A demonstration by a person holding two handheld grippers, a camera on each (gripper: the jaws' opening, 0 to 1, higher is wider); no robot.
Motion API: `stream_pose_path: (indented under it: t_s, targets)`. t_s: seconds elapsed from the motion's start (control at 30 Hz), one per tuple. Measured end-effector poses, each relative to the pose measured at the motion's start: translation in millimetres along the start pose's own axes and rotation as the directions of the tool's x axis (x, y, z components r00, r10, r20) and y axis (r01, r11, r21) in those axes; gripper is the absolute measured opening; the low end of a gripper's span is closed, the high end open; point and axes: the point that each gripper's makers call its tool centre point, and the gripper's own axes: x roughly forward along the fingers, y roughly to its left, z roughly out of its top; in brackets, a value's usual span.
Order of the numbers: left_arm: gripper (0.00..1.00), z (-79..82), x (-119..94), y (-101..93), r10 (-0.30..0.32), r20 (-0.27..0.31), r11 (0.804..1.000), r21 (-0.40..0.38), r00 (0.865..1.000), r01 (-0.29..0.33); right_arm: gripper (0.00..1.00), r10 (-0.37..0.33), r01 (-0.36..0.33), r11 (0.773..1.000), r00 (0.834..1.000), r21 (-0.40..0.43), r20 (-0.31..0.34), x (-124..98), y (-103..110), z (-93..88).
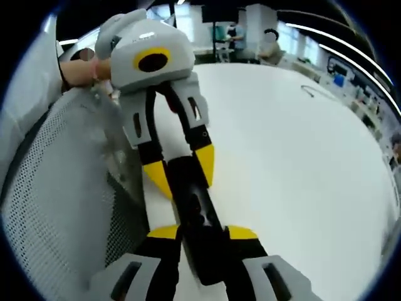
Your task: Press the specified remote control buttons in sequence, fully releasing each button before pressing the next.
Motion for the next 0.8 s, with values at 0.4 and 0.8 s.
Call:
stream_pose_path:
  t_s: [0.4, 0.8]
  targets:
    - [0.24, -1.2, 0.2, 0.3, 0.007, 0.0, 1.0, -0.007, 1.0, -0.007, 0.24, 0.05, -0.046, 0.994, 0.998, -0.1, 0.04, 4.6, 3.1, 4.0]
    - [0.25, -1.9, -0.3, -0.4, 0.001, 0.005, 1.0, -0.015, 1.0, -0.001, 0.22, -0.018, 0.021, 0.993, 0.999, -0.116, 0.027, 6.5, 6.3, 2.8]
